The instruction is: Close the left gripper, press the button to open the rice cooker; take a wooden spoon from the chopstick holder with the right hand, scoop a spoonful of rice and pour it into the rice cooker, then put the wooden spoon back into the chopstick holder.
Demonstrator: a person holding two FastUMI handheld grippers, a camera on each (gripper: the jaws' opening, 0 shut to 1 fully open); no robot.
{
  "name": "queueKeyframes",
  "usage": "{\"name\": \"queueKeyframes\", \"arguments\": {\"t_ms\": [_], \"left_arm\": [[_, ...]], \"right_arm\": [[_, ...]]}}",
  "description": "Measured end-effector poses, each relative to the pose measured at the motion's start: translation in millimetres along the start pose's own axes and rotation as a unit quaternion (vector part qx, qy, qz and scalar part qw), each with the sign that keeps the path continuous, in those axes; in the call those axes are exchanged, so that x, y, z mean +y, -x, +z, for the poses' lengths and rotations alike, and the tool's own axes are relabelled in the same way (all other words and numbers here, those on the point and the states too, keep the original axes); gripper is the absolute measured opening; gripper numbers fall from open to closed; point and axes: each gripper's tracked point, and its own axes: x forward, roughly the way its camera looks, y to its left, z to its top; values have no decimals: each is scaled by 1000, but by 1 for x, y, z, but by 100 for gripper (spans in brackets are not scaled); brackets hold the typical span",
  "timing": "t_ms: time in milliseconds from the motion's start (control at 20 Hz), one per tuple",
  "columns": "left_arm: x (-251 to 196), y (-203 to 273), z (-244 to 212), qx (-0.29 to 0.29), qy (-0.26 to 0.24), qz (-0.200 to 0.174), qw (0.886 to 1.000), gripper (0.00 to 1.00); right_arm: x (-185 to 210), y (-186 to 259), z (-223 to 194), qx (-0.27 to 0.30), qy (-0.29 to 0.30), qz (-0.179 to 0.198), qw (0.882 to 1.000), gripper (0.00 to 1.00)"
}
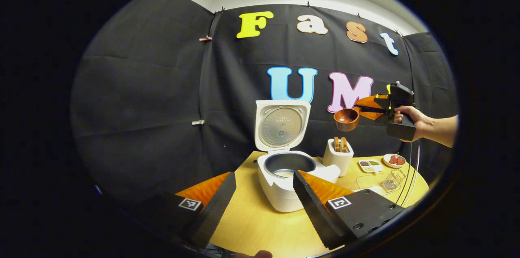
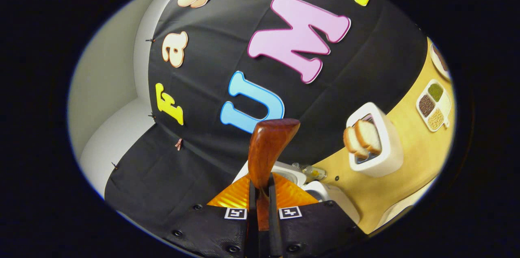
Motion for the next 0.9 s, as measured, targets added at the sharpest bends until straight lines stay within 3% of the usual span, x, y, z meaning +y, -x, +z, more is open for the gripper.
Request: {"name": "queueKeyframes", "arguments": {"t_ms": [200,500,900], "left_arm": [[-26,-4,4,-2,-7,-22,1000,97],[-67,-13,7,-2,-17,-50,999,97],[-105,-17,25,-7,-23,-53,998,97]], "right_arm": [[-16,59,50,-38,-38,4,999,14],[-69,145,101,-84,-41,-34,995,14],[-188,220,108,-65,30,-163,984,14]]}}
